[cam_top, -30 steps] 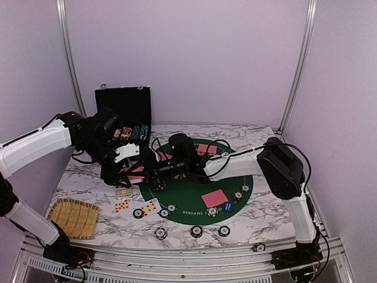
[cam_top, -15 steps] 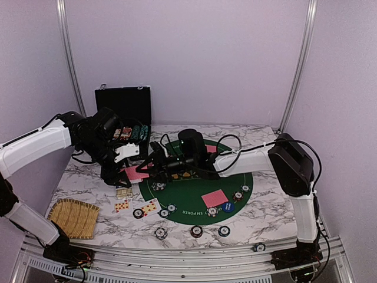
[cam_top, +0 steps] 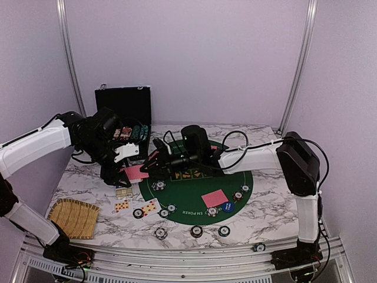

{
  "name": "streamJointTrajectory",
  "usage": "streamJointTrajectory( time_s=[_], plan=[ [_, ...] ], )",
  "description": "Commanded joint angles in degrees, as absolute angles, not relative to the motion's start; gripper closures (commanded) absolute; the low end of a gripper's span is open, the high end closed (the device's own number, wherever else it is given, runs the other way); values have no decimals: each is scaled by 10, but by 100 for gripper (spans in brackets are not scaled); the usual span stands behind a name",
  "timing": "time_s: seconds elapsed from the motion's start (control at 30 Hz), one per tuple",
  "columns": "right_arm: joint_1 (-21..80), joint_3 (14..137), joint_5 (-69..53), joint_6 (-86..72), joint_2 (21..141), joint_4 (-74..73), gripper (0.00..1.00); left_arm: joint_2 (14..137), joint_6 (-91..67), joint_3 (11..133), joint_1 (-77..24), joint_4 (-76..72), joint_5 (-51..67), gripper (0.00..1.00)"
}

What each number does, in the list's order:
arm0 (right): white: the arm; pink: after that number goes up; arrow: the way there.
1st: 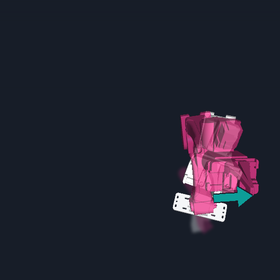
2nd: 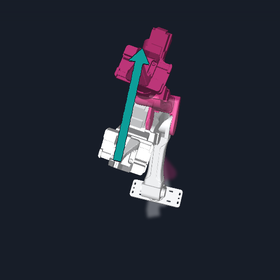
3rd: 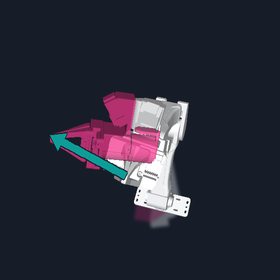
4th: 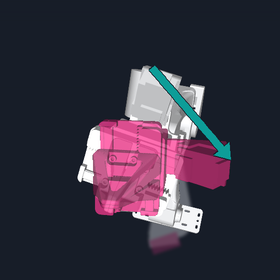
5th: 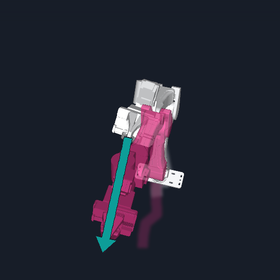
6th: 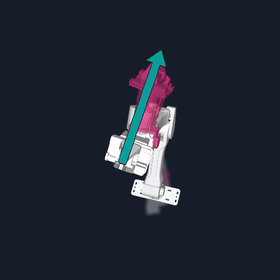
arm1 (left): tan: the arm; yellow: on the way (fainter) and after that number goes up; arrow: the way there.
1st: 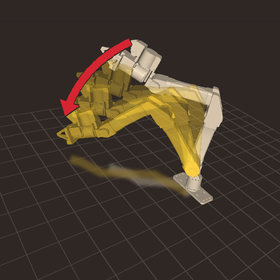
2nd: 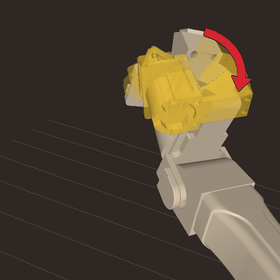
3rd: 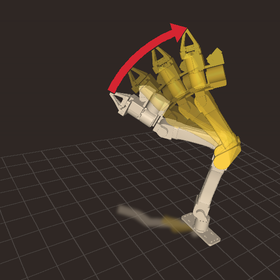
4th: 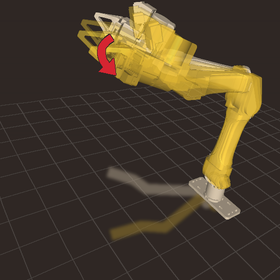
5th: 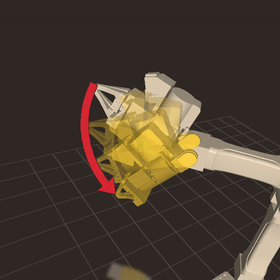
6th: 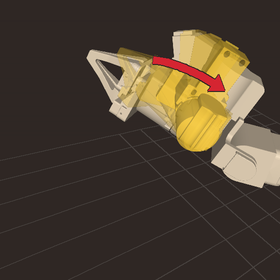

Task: Distribute texas hold em gaming equipment

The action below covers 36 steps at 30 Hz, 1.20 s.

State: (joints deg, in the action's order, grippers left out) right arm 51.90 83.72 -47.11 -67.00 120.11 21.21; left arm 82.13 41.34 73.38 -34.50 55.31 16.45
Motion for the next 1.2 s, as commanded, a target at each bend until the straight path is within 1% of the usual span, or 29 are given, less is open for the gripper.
streamJointTrajectory(
  time_s=[0.0,0.1,0.3,0.83,1.17],
  plan=[
    [514,840,-474,-662,1175,192,86,807,417,731,-344,553,170,100],
    [511,840,-477,-664,1172,188,93,808,417,731,-344,553,170,100],
    [503,829,-481,-664,1157,181,99,807,417,731,-344,553,166,100],
    [471,793,-499,-667,1133,178,100,807,419,726,-344,554,161,100],
    [410,754,-515,-680,1105,208,100,808,420,728,-344,554,159,100]
  ],
)
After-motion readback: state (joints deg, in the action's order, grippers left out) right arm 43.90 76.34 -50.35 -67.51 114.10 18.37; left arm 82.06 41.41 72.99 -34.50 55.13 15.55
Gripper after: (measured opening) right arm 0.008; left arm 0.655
